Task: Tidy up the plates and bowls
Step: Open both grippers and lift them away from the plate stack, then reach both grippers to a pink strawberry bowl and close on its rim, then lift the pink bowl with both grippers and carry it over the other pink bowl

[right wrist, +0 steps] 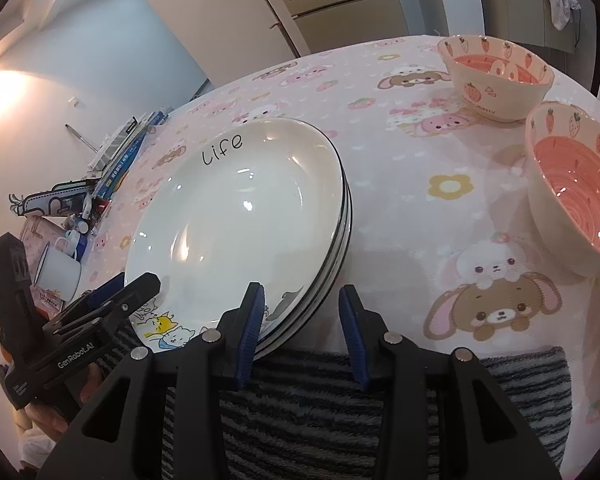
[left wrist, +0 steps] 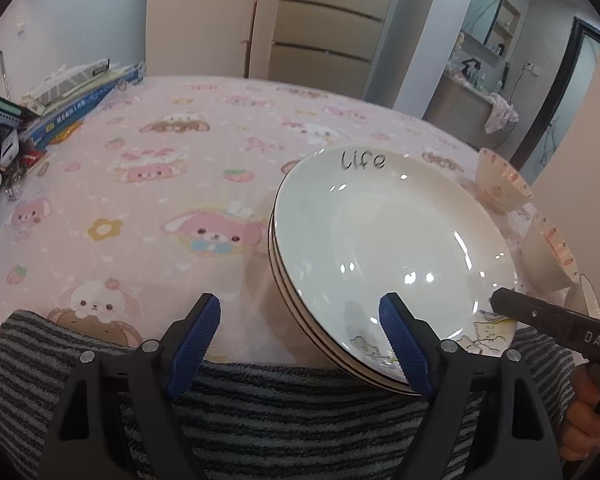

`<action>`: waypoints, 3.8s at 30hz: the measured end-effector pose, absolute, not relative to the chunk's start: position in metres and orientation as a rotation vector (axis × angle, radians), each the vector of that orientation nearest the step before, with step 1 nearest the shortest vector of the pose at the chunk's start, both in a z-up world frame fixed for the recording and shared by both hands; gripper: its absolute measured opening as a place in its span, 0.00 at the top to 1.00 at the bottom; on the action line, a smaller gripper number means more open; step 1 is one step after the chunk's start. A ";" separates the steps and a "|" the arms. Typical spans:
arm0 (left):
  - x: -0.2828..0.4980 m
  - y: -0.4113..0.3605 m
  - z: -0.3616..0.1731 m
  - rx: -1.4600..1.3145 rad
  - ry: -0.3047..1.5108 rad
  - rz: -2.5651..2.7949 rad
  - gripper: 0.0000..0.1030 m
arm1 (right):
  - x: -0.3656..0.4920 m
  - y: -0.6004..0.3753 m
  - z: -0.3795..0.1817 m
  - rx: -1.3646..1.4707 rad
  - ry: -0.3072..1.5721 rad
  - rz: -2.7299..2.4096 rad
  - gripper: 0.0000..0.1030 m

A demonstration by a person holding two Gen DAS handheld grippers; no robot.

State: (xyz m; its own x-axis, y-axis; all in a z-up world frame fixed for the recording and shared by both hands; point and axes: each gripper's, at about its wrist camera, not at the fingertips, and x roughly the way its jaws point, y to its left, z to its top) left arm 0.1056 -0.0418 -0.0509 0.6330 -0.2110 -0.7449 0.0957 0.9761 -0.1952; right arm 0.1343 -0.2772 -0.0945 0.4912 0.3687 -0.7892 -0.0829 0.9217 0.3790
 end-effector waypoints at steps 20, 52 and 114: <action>0.017 -0.049 0.073 -0.107 0.336 -0.205 0.00 | 0.064 -0.326 0.018 0.265 0.708 0.206 0.59; 0.153 -0.266 0.205 0.034 0.375 -0.424 0.00 | 0.133 -0.478 0.129 0.206 0.732 -0.006 0.50; 0.304 -0.335 0.011 -0.131 1.040 -0.423 0.86 | 0.301 -0.488 -0.026 0.362 1.121 0.066 0.91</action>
